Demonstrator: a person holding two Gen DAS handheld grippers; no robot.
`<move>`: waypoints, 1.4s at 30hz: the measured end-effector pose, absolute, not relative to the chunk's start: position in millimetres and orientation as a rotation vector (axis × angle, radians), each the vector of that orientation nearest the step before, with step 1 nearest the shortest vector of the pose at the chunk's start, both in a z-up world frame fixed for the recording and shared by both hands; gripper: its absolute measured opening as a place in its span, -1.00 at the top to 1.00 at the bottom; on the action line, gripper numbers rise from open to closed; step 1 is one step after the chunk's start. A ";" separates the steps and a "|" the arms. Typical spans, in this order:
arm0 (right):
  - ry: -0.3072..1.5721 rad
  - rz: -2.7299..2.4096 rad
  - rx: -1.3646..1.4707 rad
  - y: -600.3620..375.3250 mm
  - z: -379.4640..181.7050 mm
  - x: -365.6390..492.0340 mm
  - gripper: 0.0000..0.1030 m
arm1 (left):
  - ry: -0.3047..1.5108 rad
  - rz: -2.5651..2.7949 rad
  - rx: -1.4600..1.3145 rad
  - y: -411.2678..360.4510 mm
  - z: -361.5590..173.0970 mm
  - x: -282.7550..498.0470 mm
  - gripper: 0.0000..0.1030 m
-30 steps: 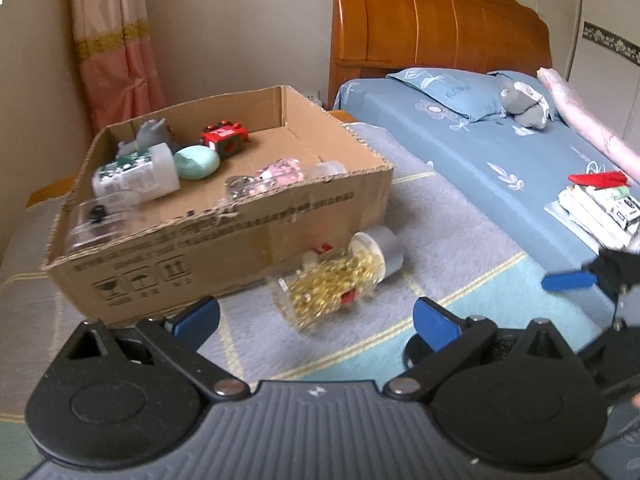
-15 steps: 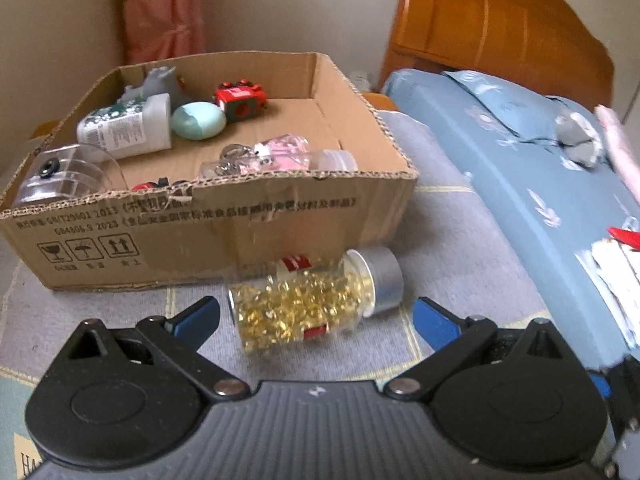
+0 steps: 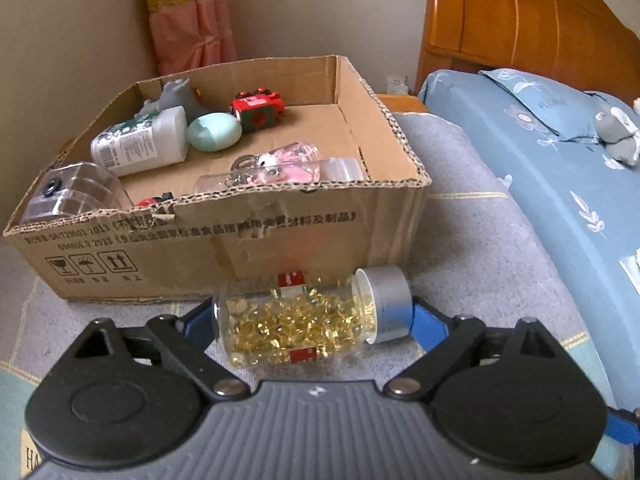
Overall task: Organize rigid objects
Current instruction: 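Grasp the capsule bottle with the left gripper while the right gripper grasps the black oval object, then carry the capsule bottle with the left gripper into the box while the right gripper drops the black object there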
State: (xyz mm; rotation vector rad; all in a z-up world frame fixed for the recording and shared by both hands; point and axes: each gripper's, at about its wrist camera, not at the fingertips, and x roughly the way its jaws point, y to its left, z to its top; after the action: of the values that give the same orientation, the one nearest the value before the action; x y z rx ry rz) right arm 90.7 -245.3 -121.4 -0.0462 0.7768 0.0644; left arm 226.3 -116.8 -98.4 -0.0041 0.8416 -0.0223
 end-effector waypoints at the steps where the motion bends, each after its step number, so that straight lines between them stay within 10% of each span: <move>1: 0.777 0.064 -0.045 -245.6 -121.7 91.4 -1.00 | 0.845 -0.029 -0.001 -115.7 -98.1 225.3 -0.83; 42: 0.797 0.118 -0.056 -169.4 -118.5 133.8 -0.81 | 0.880 -0.152 0.095 1.3 -95.9 188.5 -0.83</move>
State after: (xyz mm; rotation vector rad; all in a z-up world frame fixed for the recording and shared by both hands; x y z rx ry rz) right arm 133.8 -169.4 -118.5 -0.0560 0.7966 0.1183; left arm 188.5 1.3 -95.9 0.0951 0.8798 -0.1516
